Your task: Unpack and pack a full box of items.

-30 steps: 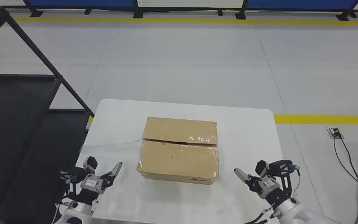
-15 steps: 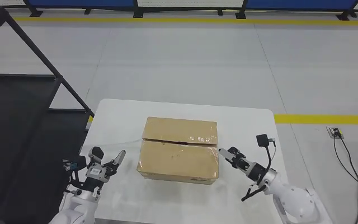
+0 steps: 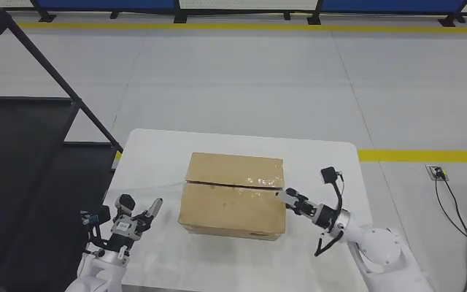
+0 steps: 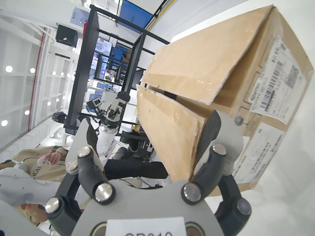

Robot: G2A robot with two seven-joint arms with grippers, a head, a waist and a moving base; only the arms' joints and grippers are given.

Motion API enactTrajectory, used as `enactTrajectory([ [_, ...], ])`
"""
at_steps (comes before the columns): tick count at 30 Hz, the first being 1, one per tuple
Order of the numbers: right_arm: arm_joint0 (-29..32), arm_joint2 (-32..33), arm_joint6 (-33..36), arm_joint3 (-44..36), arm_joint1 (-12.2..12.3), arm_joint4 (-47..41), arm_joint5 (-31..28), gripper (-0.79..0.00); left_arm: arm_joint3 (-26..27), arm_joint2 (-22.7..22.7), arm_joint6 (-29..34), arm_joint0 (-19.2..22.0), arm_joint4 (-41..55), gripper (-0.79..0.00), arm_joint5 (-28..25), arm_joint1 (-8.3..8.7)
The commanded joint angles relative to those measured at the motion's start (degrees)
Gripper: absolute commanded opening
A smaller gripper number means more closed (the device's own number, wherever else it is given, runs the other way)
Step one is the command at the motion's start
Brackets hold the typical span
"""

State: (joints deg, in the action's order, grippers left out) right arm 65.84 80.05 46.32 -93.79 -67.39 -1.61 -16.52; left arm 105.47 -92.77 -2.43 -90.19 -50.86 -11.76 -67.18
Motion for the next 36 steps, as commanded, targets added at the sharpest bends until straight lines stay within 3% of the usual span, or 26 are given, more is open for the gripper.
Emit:
enactTrajectory([
  [1,0.25,0.95,3.46,-0.33,0.27,-4.01,-1.2,0.0,0.27,0.41,0.07,-0.05,-0.53,0.0,0.19,-0.06],
  [12,3.65,6.02,24.04,-4.94,2.29,-16.49,-5.96,0.0,1.82,1.61,0.19,0.0,-2.59,0.0,-1.48,-0.19],
  [17,5.86,6.06,28.36,-6.57,3.07,-12.61,-7.94,0.0,1.93,0.72,3.62,-0.88,-4.14,0.0,-10.47,0.45],
  [22,6.29,3.9,25.4,-6.1,3.27,-7.38,-5.3,0.0,0.36,-0.36,7.54,-1.68,-8.34,0.0,-17.63,1.22],
  [26,5.12,2.22,15.36,-5.15,2.73,-9.11,2.2,0.0,-1.03,-0.2,9.63,-1.54,-11.62,0.0,-20.29,1.6],
  [28,4.48,2.29,10.85,-5.45,2.54,-11.17,6.54,0.0,-1.79,0.14,9.92,-1.3,-12.9,0.0,-20.72,1.69],
  [36,4.48,2.29,10.85,-5.45,2.54,-11.17,6.54,0.0,-3.85,1.46,9.69,0.08,-15.32,0.0,-18.41,1.67],
])
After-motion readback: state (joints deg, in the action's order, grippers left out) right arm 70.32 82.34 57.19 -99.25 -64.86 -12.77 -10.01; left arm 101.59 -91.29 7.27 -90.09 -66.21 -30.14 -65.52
